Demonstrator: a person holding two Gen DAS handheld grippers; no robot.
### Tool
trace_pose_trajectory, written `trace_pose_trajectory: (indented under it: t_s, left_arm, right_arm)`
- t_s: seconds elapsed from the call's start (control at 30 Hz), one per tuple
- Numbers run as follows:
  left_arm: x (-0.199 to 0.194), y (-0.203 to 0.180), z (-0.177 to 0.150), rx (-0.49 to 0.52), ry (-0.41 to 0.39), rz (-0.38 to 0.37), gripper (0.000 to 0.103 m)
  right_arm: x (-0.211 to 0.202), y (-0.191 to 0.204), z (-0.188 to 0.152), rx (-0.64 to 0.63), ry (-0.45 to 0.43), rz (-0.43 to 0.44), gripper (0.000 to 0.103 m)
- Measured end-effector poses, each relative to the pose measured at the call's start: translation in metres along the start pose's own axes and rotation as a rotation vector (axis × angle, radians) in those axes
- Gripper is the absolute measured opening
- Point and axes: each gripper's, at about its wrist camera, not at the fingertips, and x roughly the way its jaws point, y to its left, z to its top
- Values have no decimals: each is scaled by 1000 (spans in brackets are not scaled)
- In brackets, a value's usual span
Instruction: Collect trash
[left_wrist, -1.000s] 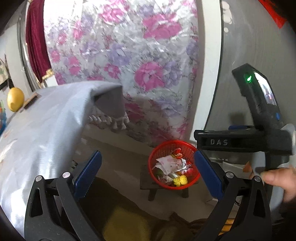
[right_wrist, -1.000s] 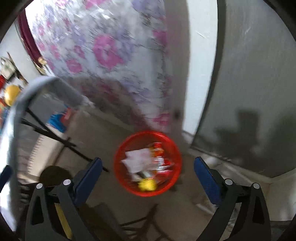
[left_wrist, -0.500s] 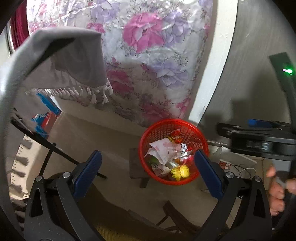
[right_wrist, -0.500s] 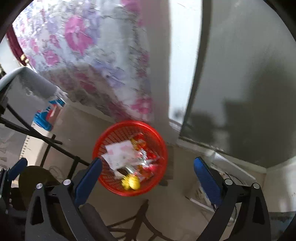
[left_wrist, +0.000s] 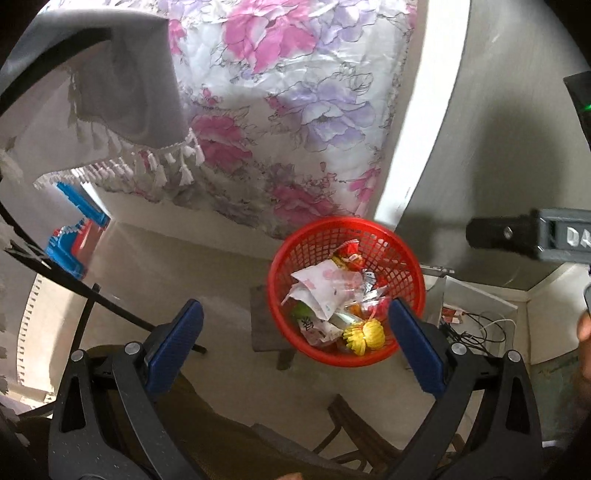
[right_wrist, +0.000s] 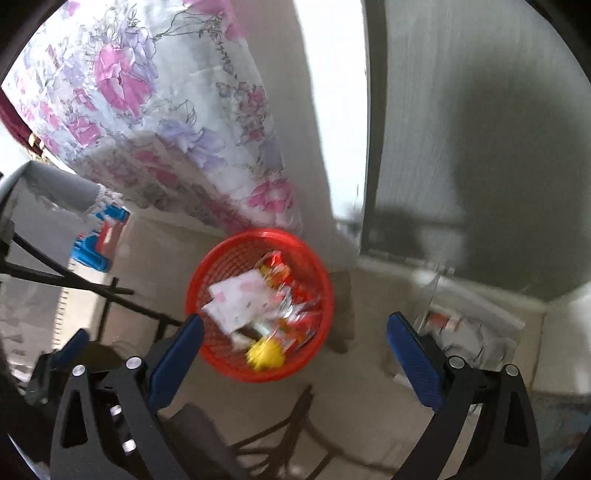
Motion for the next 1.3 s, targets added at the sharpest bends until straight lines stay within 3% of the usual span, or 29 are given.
trace_pose_trajectory:
  t_s: [0.1,0.3,0.47,0.63,1.3]
  left_arm:
    - [3,1,0,-8,10,7,96]
    - [14,0,5,-11,37,0,96]
    - [25,2,7,-33,70,-26,96]
    - [27,0,8,-20,70,-5,96]
    - [29,3,8,-30,70,23,96]
  right_arm:
    - [4,8,-4,-143,-89,-134,97]
    - [25,34,-28,-329,-78,-138,95]
    - [32,24,-27,-281,-39,-118,95]
    - [42,11,-27,-230,5,-112,95]
    - [47,14,-30,-240,18,-105,95]
